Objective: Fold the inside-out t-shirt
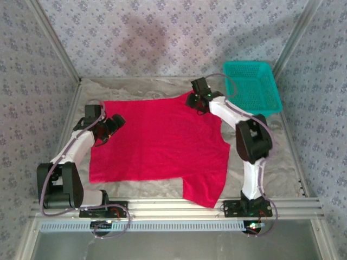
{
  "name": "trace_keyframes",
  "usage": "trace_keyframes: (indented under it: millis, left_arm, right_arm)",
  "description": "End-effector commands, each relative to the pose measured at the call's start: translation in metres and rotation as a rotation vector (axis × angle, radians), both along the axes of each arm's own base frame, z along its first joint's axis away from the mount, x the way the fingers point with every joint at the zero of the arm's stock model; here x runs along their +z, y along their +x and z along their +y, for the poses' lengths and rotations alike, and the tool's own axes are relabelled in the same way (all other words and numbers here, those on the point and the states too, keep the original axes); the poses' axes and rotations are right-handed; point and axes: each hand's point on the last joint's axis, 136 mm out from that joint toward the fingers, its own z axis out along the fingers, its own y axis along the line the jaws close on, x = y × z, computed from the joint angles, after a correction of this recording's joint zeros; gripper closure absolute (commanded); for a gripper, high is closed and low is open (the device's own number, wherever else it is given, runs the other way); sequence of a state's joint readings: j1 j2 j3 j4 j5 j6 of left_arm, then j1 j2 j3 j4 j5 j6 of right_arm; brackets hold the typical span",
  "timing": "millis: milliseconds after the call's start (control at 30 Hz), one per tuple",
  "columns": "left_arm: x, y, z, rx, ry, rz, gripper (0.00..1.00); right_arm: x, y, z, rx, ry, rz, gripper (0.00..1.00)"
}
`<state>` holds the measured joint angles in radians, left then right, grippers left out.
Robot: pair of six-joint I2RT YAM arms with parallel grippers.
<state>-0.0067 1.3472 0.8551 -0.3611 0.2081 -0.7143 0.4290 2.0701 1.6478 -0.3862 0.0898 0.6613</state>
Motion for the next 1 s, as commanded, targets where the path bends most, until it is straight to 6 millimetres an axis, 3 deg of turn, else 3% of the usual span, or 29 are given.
trace_keyframes:
  millis: [0,167,367,533,800,900,967]
  left_arm:
    - [-0.005,0.002,0.006,-0.004,0.039,0.010,0.13]
    - [-0.012,0.006,0.004,-0.013,0.020,0.028,0.14]
    - [-0.020,0.010,0.002,-0.023,0.016,0.049,0.14]
    - [-0.028,0.013,-0.001,-0.038,0.001,0.075,0.15]
    - [-0.029,0.012,0.001,-0.047,0.006,0.087,0.15]
    - [-0.027,0.012,0.002,-0.044,0.004,0.084,0.15]
    - [-0.028,0.011,0.003,-0.044,0.005,0.086,0.15]
  right_arm:
    - [-0.030,0.015,-0.003,0.010,-0.034,0.089,0.49]
    - [-0.045,0.043,-0.002,-0.003,-0.016,0.070,0.48]
    - [-0.065,0.057,-0.001,-0.003,0.004,0.106,0.51]
    - [-0.063,0.065,-0.002,-0.013,0.031,0.099,0.76]
    - [-0.041,0.072,0.002,-0.013,0.096,0.085,1.00]
    - [-0.029,0.072,0.002,-0.013,0.098,0.071,1.00]
    - [-0.024,0.069,-0.001,-0.019,0.077,0.071,0.80]
